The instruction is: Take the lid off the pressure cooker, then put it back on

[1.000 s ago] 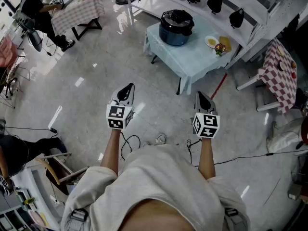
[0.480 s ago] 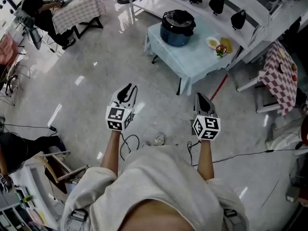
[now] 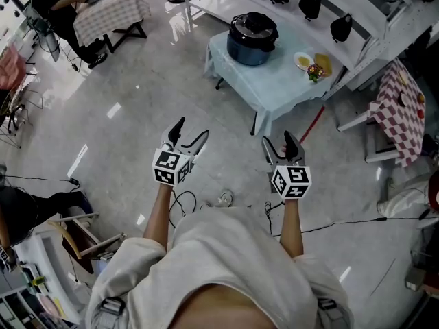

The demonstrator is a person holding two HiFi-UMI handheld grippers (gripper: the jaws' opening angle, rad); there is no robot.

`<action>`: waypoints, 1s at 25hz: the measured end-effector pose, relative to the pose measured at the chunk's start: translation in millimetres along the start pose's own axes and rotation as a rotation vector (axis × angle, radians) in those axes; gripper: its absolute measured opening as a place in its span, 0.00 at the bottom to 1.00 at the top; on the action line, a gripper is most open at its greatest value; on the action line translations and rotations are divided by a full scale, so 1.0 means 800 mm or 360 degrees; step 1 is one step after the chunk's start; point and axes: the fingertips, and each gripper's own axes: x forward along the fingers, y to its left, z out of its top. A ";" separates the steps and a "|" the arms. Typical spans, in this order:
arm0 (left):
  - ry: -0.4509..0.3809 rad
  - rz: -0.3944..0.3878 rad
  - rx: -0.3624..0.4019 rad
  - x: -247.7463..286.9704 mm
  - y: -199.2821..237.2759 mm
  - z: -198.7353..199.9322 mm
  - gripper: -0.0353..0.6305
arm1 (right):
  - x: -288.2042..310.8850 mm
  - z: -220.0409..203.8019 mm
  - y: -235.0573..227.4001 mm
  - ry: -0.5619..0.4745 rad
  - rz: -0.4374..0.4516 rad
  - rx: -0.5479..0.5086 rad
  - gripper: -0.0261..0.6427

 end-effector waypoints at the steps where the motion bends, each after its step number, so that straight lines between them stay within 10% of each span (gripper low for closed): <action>1: 0.0003 0.0005 0.0000 0.004 0.000 0.000 0.56 | 0.003 0.001 -0.004 0.0002 0.0002 -0.0005 0.48; 25: 0.0095 -0.0086 -0.0022 0.188 0.075 0.011 0.56 | 0.192 0.027 -0.076 0.0097 0.0067 -0.0030 0.48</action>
